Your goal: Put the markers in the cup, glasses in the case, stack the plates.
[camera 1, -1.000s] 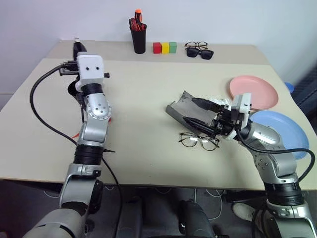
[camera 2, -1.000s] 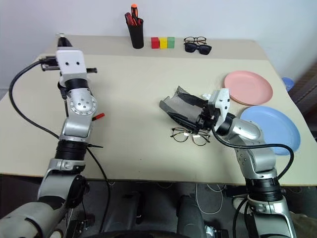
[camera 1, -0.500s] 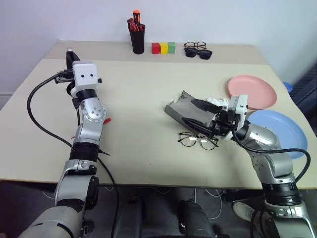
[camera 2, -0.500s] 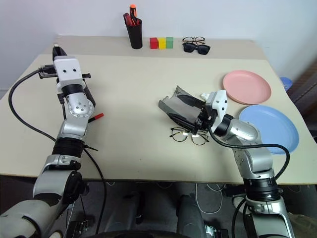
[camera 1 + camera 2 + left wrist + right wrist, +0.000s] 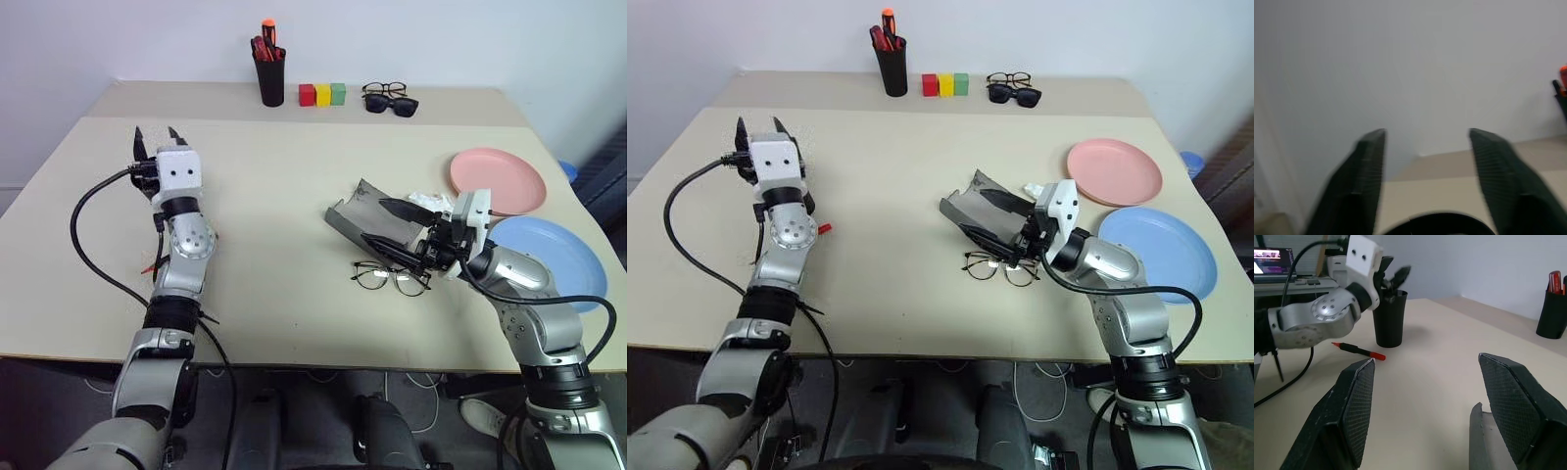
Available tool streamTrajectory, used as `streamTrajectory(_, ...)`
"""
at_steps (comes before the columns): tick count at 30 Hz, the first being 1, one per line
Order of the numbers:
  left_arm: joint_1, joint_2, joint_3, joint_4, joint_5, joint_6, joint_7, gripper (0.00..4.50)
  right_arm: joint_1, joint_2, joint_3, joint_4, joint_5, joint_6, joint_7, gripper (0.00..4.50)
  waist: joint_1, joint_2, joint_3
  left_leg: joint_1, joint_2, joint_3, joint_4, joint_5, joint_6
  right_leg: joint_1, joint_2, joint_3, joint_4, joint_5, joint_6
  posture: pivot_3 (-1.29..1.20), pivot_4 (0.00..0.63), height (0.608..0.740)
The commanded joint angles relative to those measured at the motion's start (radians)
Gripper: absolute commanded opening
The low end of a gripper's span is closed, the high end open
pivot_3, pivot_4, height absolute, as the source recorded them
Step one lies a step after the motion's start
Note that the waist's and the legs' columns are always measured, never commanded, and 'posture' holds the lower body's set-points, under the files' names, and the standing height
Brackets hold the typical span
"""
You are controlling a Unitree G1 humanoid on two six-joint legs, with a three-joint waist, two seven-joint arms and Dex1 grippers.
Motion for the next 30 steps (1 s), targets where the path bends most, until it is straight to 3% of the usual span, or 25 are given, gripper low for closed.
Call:
streamTrajectory(1, 0.070, -0.023, -0.019, -0.230, -0.150, -0.014, -0.191, 3.26, -0.002, 0.003, -0.024, -0.014, 0.003, -0.024, 0.000, 3.45, -0.001, 0.000, 0.000, 0.000, 0.000, 0.000, 0.000, 0.000, 0.000, 0.000, 0.000, 0.000, 0.000, 0.000, 0.000, 0.00, 0.150, 0.740)
streamTrajectory(3, 0.140, -0.007, -0.057, -0.410, -0.240, 0.108, -0.357, 3.26, -0.002, 0.004, -0.024, -0.014, 0.002, -0.026, -0.001, 3.45, -0.001, 0.000, 0.000, 0.000, 0.000, 0.000, 0.000, 0.000, 0.000, 0.000, 0.000, 0.000, 0.000, 0.000, 0.000, 0.00, 0.150, 0.740)
streamTrajectory(7, 0.273, 0.270, -0.196, -0.672, -0.317, 0.425, -0.834, 3.26, -0.001, 0.008, -0.023, -0.001, -0.006, -0.039, -0.002, 3.45, -0.009, 0.002, -0.001, 0.001, 0.001, 0.001, -0.001, 0.000, 0.000, -0.001, 0.000, 0.000, 0.001, -0.002, -0.004, 0.00, 0.150, 0.740)
streamTrajectory(11, 0.270, 0.457, -0.114, -0.666, -0.467, 0.765, -1.025, 3.26, -0.003, 0.019, -0.017, 0.000, -0.018, -0.047, -0.015, 3.45, -0.025, 0.003, -0.001, 0.002, 0.002, 0.001, -0.001, 0.000, 0.000, -0.001, 0.000, 0.001, 0.002, -0.002, -0.006, 0.00, 0.150, 0.740)
streamTrajectory(16, 0.167, 0.651, -0.156, -0.537, -0.471, 0.985, -1.231, 3.26, -0.004, 0.033, -0.009, 0.014, -0.027, -0.060, -0.015, 3.45, -0.025, 0.003, 0.000, 0.001, 0.002, 0.001, -0.001, 0.000, 0.000, -0.002, 0.001, 0.000, 0.001, -0.002, -0.006, 0.00, 0.150, 0.740)
streamTrajectory(22, 0.071, 0.709, -0.241, -0.381, -0.428, 1.016, -1.405, 3.26, 0.002, 0.044, -0.007, 0.023, -0.035, -0.076, -0.007, 3.45, -0.024, 0.002, 0.000, 0.000, 0.002, 0.001, -0.002, 0.000, 0.000, -0.002, 0.000, 0.001, 0.000, -0.002, -0.006, 0.00, 0.150, 0.740)
streamTrajectory(30, 0.002, 0.649, -0.356, -0.299, -0.358, 1.081, -1.458, 3.26, 0.038, 0.034, -0.019, -0.027, -0.030, -0.064, -0.029, 3.45, -0.023, 0.002, 0.000, -0.001, 0.002, 0.001, -0.002, 0.000, 0.000, -0.003, 0.000, 0.001, 0.001, -0.002, -0.006, 0.00, 0.150, 0.740)
